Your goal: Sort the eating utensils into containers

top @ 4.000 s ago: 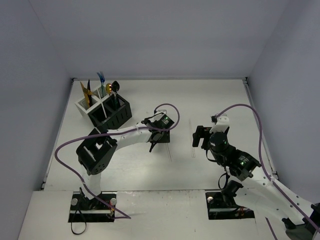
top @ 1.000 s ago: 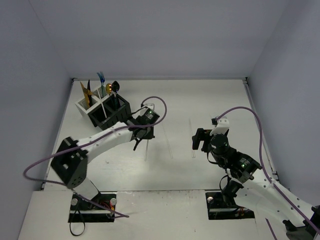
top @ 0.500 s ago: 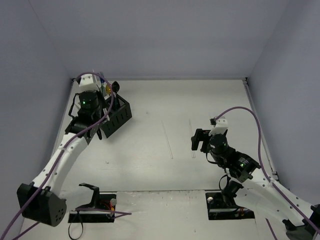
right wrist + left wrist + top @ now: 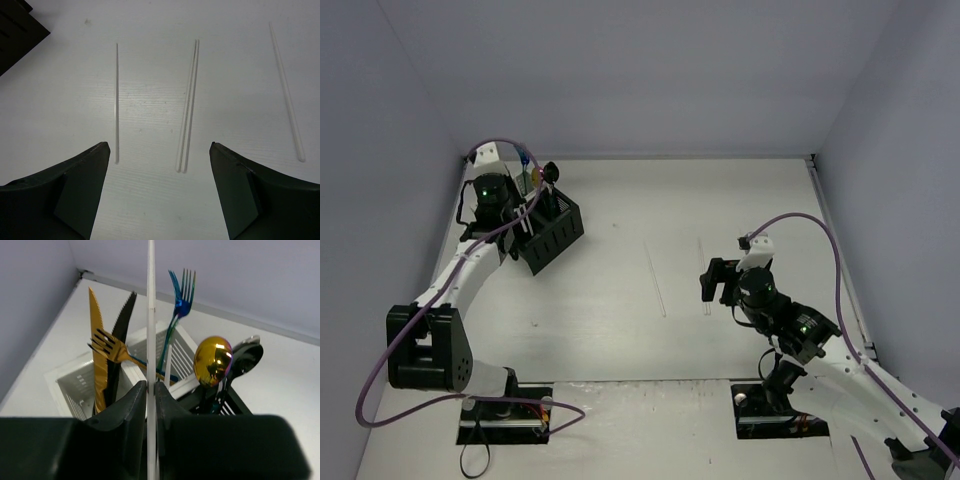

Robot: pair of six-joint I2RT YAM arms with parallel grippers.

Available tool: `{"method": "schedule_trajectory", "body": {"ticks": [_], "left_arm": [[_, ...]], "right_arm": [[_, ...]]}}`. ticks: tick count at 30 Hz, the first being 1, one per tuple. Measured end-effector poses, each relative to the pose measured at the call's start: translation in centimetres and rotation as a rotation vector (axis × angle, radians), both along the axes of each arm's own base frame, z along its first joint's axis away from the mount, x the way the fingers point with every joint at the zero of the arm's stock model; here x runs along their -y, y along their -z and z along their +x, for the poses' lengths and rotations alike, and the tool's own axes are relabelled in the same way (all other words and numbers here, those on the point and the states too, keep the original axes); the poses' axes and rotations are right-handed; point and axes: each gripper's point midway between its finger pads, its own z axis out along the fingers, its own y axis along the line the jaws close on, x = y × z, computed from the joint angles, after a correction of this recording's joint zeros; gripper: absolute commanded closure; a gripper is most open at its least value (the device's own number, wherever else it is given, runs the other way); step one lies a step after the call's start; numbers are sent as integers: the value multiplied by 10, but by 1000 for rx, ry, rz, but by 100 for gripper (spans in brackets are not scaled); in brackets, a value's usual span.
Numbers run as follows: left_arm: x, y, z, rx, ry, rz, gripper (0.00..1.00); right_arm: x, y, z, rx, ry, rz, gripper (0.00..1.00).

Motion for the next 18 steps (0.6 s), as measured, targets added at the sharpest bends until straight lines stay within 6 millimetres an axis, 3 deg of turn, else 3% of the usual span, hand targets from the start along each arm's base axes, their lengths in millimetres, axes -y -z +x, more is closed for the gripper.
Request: {"method": "schedule_trajectory", "body": {"ticks": [5, 10, 13, 18], "left_arm": [[5, 18, -5, -25, 19, -23, 53], [18, 16, -22, -38, 38, -34, 47], [46, 3, -40, -57, 81, -44, 47], [132, -25, -74, -144, 215, -99, 47]], "right_arm": [[-1, 5, 1, -14, -1, -15, 22], [-1, 8, 1, -23, -1, -27, 22], [0, 8, 2, -21, 1, -30, 22], [2, 8, 3, -16, 14, -38, 22]]}}
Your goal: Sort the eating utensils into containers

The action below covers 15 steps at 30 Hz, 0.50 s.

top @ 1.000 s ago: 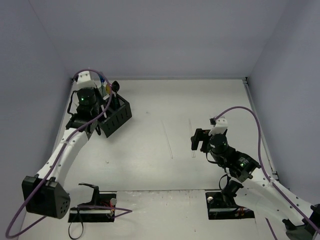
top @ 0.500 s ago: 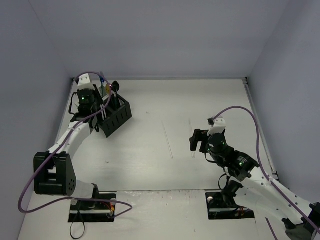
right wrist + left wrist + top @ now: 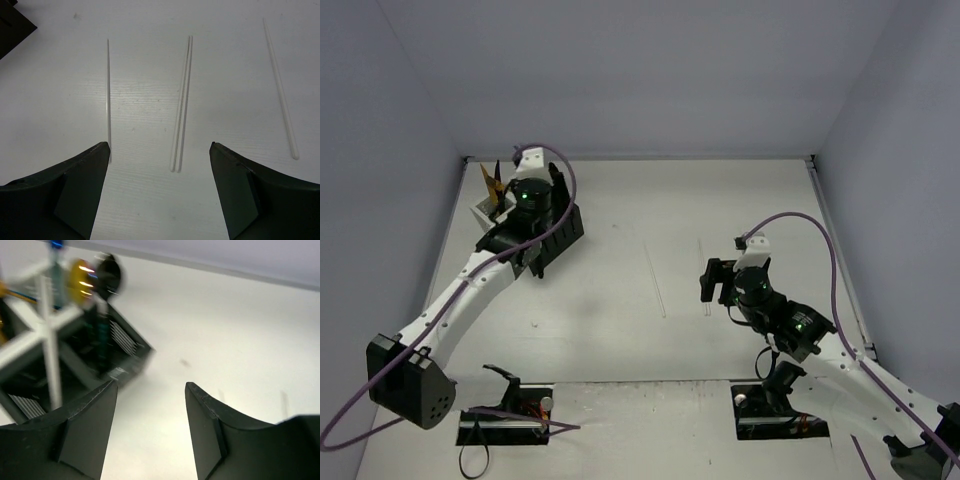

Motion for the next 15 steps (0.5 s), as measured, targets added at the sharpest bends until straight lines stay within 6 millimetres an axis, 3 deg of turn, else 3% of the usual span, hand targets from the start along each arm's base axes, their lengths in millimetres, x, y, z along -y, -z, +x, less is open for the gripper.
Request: {"method": "schedule_trajectory", "body": {"ticks": [3, 5, 12, 15], "left_arm": [[46, 8, -25, -86, 82, -38, 47], [72, 30, -41, -179, 121, -47, 47], [156, 144, -73, -556, 222, 18, 47], [188, 181, -81, -651, 250, 44, 51]], "right_arm": [[1, 0, 0, 2, 5, -1, 22], [1, 0, 1, 1, 8, -2, 22], [1, 0, 1, -2, 13, 6, 22], [1, -2, 0, 4, 16, 19, 22]]}}
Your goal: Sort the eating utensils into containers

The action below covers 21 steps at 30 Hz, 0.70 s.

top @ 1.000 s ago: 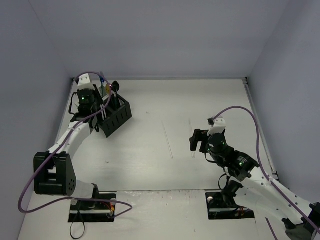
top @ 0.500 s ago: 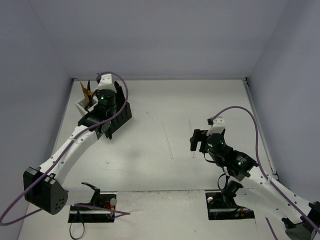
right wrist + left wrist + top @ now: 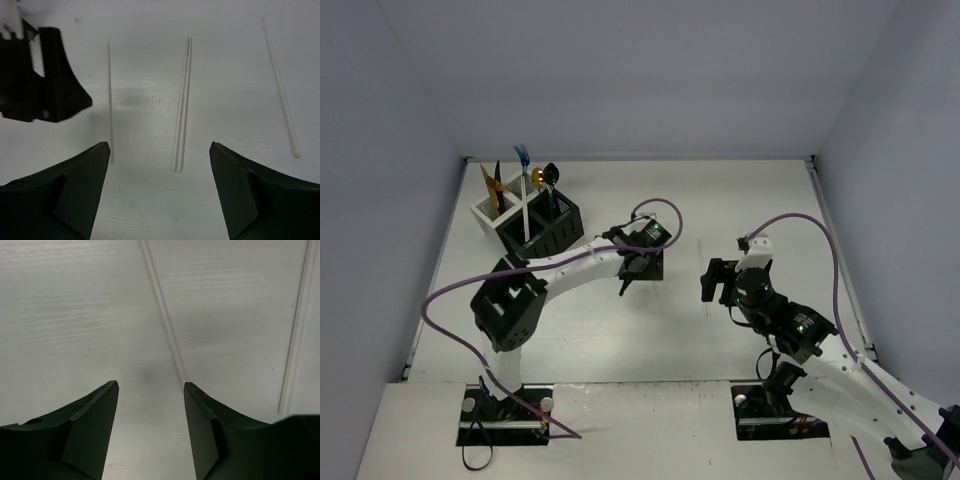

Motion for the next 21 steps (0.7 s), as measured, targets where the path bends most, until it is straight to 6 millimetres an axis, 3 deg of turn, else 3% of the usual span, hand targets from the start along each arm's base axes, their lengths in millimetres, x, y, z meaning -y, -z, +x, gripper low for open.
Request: {"method": "schedule_trajectory", "body": {"ticks": [5, 17, 19, 21], "left_arm": [[27, 33, -9, -89, -3, 20, 57], [34, 52, 5, -114, -82, 57, 71], [34, 52, 7, -113, -87, 66, 78], [32, 53, 7, -113, -91, 75, 91]], "right_arm": [[2, -8, -3, 25, 5, 35, 22], [4, -8, -5, 29, 6, 43, 22], [4, -9, -5, 33, 6, 46, 21], [4, -10, -5, 37, 6, 49, 21]]}}
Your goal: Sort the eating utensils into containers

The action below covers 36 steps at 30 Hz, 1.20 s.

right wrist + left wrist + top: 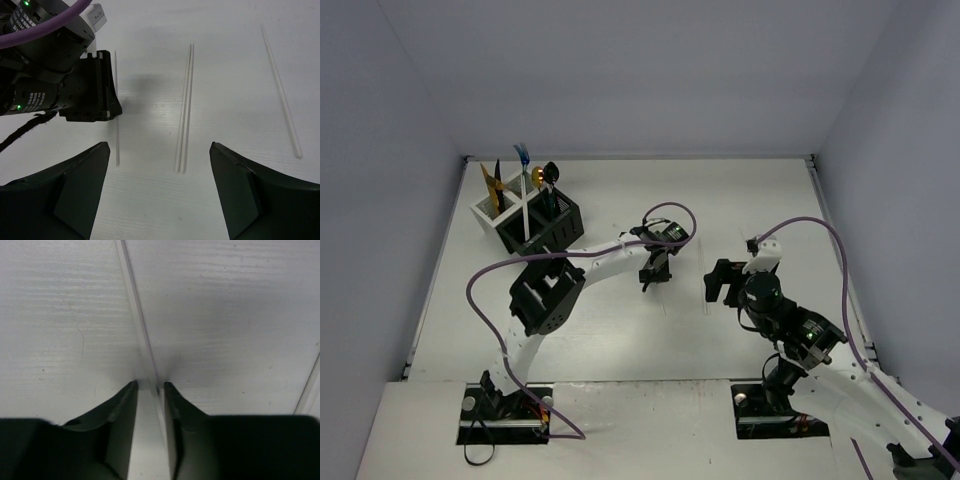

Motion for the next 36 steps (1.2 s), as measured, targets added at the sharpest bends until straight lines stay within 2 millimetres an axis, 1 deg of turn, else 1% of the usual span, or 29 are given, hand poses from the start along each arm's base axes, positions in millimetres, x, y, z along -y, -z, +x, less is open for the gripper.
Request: {"method": "schedule_trajectory", "body": {"ticks": [2, 7, 10, 12, 14, 15, 16, 17, 18, 21, 22, 23, 24, 26, 28, 29, 32, 36], "left_arm": [[-1, 0, 0, 1, -3, 7, 100], [-4, 1, 0, 3, -1, 22, 100], [-10, 0, 1, 16, 2, 43, 100], [-23, -1, -2, 29, 10, 84, 100], [-41, -7, -7, 47, 26, 137, 100], [-49, -15, -7, 68, 42, 157, 100], [-58, -27, -8, 96, 55, 173, 100], [-64, -45, -5, 138, 65, 171, 100], [-69, -64, -2, 186, 73, 164, 100], [-85, -141, 12, 383, 65, 84, 100], [-94, -165, 17, 456, 54, 52, 100], [-107, -188, 22, 531, 39, 24, 100], [-125, -207, 25, 601, 18, 7, 100], [-168, -233, 34, 706, -46, 5, 100], [-214, -248, 44, 788, -121, 35, 100], [-235, -252, 51, 824, -157, 53, 100], [-276, -247, 70, 862, -207, 106, 100], [-306, -230, 100, 863, -207, 120, 100]], "right_arm": [[0, 0, 0, 1, 0, 1, 21], [0, 0, 0, 0, 0, 0, 21], [0, 0, 0, -1, 0, -1, 21], [0, 0, 0, -1, 0, -1, 21], [0, 0, 0, -1, 0, -1, 21], [0, 0, 0, -1, 0, -1, 21], [0, 1, 0, -2, 0, -1, 21], [0, 1, 0, -4, 0, -3, 21], [0, 2, 0, -6, 0, -5, 21], [-2, 4, 0, -15, -6, -9, 22], [-2, 5, 0, -20, -8, -11, 22], [-3, 7, 0, -25, -11, -14, 21], [-3, 8, 0, -29, -11, -17, 21], [-4, 9, 0, -35, -13, -20, 22], [-5, 12, 0, -44, -16, -22, 21], [-5, 12, 0, -47, -18, -22, 21], [-7, 11, 0, -49, -23, -14, 22], [-8, 10, 0, -49, -21, -5, 22]]}}
